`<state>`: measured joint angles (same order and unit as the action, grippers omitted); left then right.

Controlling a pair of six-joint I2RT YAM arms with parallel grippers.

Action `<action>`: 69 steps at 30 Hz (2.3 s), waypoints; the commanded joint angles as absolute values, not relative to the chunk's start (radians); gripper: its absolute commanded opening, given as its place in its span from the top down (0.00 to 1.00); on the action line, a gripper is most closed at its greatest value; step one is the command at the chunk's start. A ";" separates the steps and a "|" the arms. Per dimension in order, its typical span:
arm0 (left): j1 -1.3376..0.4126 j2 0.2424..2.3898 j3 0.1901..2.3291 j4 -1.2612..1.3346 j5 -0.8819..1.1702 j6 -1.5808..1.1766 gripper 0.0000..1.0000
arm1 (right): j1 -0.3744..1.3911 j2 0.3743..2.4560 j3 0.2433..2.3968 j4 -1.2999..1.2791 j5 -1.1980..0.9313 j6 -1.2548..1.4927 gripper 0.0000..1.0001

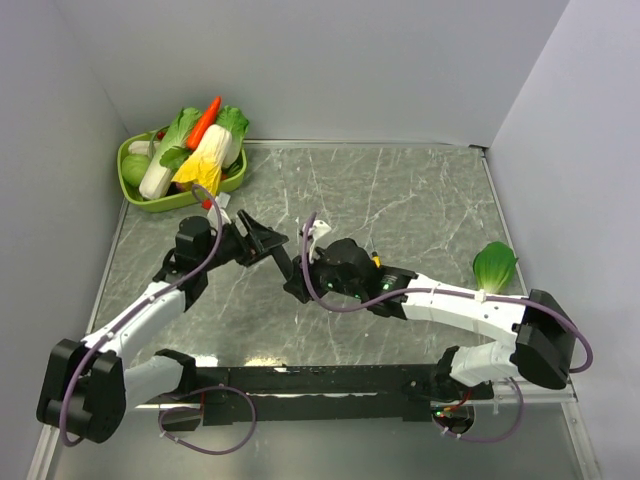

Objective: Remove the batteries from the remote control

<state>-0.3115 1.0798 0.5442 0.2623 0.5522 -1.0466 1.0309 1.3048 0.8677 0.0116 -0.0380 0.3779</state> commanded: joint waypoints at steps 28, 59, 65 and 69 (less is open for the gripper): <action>-0.311 1.134 0.558 0.308 0.719 -0.857 0.99 | 0.931 1.244 0.876 -0.005 -0.247 0.327 0.11; -0.311 0.974 0.373 0.899 0.779 -1.128 0.99 | 0.804 1.351 0.771 0.442 -0.842 0.564 0.51; -0.311 1.014 0.351 0.980 0.772 -1.166 0.99 | 0.805 1.390 0.785 0.475 -0.856 0.598 0.59; -0.311 1.028 0.351 0.989 0.765 -1.172 0.99 | 0.804 1.408 0.775 0.503 -0.854 0.617 0.74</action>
